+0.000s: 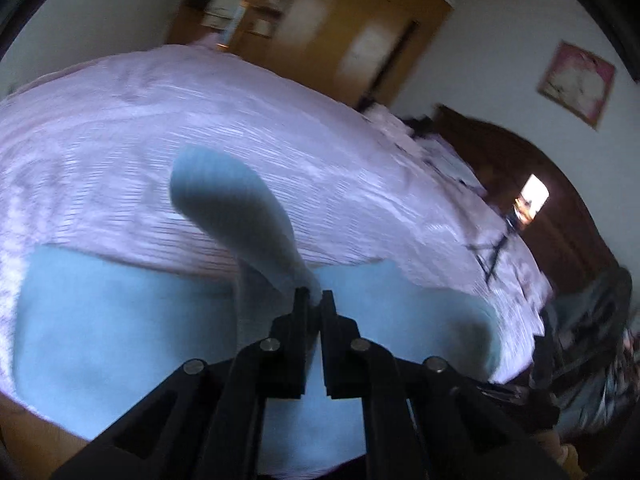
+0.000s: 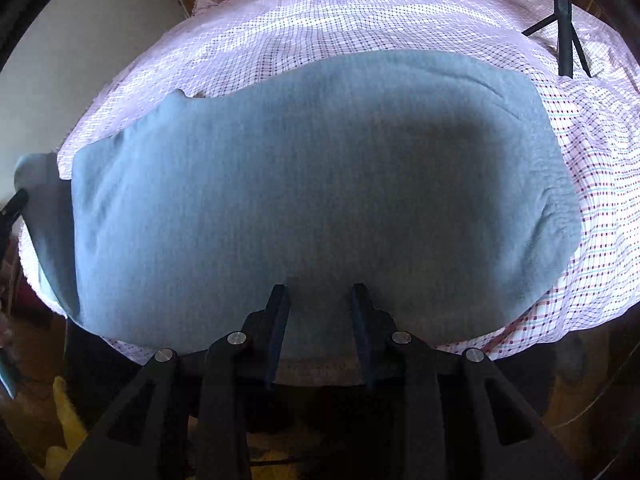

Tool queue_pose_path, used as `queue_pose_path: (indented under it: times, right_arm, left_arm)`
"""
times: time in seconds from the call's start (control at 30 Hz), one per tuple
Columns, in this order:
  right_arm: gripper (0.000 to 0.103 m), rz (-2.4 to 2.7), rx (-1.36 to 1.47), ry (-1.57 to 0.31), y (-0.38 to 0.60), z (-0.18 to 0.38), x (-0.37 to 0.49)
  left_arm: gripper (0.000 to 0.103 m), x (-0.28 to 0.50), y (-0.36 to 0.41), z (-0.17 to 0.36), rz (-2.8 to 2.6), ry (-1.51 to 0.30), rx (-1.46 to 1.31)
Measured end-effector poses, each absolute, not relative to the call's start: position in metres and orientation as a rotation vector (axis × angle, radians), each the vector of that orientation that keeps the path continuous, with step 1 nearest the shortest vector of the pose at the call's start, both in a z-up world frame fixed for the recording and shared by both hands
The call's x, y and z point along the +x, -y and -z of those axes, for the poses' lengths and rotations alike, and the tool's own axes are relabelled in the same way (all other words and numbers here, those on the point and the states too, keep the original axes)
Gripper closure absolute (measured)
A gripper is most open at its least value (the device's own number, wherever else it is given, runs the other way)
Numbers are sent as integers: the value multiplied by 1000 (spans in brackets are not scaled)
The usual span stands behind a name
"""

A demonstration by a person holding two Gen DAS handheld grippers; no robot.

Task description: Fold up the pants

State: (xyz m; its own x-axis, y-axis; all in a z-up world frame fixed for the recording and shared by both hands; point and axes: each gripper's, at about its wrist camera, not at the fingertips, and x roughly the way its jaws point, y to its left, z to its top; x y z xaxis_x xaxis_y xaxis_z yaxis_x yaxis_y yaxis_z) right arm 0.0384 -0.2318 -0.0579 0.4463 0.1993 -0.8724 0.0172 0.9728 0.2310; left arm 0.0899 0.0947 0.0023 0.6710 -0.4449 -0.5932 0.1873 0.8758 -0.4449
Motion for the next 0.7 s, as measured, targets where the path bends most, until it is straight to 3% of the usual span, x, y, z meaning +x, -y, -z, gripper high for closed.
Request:
queue_pose_path:
  times: [0.3,0.43,0.6,0.7]
  right_arm:
    - [78,-134,242,-1097,238,60,36]
    - [77,-143,246,-1090,238,63,38]
    - [67,-161,263,-1074,236,65,37]
    - [63,-169,247,-1064,233,65,35]
  left_arm:
    - [92,112,-27,27,461,-900,-324]
    - [80,95,-24,12,461,-866,-268]
    - [71,96,-36,-11,358,-764,-180]
    - [71,116,-39,-6,292,-784,-160]
